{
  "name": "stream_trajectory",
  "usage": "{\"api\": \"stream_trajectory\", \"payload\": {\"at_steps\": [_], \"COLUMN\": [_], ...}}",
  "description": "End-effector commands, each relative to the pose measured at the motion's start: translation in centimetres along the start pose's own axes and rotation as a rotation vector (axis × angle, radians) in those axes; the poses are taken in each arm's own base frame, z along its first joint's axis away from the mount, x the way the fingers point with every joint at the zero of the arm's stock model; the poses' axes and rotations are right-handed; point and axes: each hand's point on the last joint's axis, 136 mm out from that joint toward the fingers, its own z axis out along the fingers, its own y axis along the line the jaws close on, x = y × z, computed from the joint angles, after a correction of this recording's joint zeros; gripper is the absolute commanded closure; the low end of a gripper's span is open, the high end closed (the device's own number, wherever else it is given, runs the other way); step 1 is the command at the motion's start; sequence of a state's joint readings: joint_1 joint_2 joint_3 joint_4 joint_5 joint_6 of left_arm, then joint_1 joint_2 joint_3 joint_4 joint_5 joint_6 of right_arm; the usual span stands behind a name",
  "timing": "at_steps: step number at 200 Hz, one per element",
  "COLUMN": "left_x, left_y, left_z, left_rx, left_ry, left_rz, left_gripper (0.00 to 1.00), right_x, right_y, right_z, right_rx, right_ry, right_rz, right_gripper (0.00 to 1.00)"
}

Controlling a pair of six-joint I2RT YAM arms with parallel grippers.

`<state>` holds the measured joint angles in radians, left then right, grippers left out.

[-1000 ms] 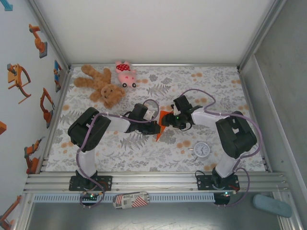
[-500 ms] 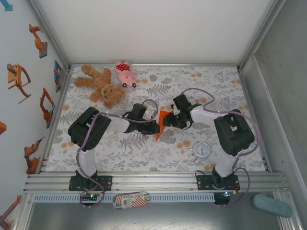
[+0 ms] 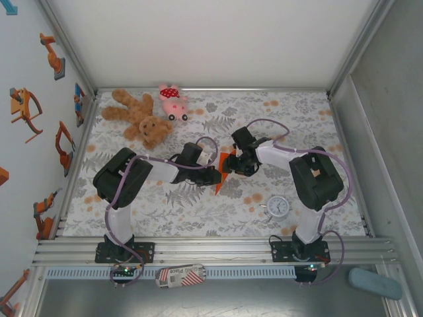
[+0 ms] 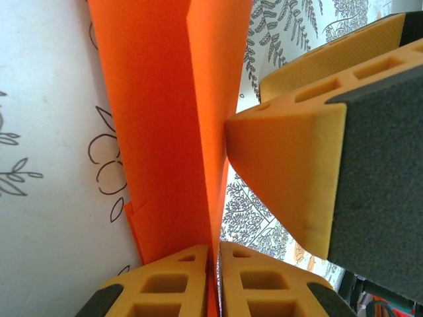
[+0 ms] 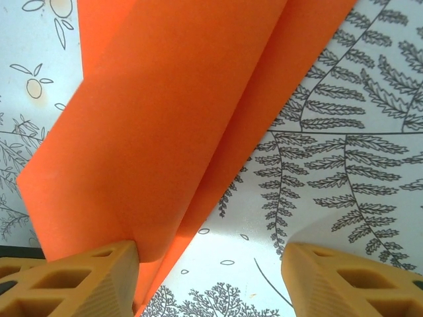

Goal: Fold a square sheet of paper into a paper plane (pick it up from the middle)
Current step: Fold the wing for the fifth time at the center of the table.

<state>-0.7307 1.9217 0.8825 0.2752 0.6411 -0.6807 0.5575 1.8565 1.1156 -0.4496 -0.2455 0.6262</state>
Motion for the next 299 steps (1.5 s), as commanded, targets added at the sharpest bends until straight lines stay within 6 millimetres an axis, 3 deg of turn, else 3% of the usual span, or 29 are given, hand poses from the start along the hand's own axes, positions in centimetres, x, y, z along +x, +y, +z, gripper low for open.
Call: {"api": "stream_trajectory", "payload": {"at_steps": [1,102,164,230,256,299], "left_x": [1.0,1.1,1.7,2.6,3.0,3.7], "left_y": [2.1,0.5,0.5,1.7,2.7,4.0], "left_z": [-0.2,-1.7,-2.1,-2.0,-1.8,-1.4], "left_rx": [-0.099,-0.116,-0.145,-0.204,-0.238,-0.266], "left_ry": [0.004,-0.028,-0.028,-0.003,0.013,0.032], "left_rz": [-0.038,-0.008,-0.005,0.000,0.002,-0.007], "left_gripper": [0.85,0.79,0.75,0.73,0.78,0.86], "right_x": [2.5,2.9,2.8,3.0,3.1,1.8], "right_y": [-3.1,-4.0,-3.9,-4.1,-4.1,-2.0], "right_z": [5.1,5.9,6.0,6.3,6.4,4.5], "right_rx": [0.103,0.150,0.152,0.164,0.162,0.085], "right_ry": [0.087,0.114,0.120,0.132,0.136,0.089], "right_rz": [0.016,0.040,0.041,0.050,0.053,0.004], "right_gripper": [0.39,0.39,0.38,0.38,0.38,0.38]}}
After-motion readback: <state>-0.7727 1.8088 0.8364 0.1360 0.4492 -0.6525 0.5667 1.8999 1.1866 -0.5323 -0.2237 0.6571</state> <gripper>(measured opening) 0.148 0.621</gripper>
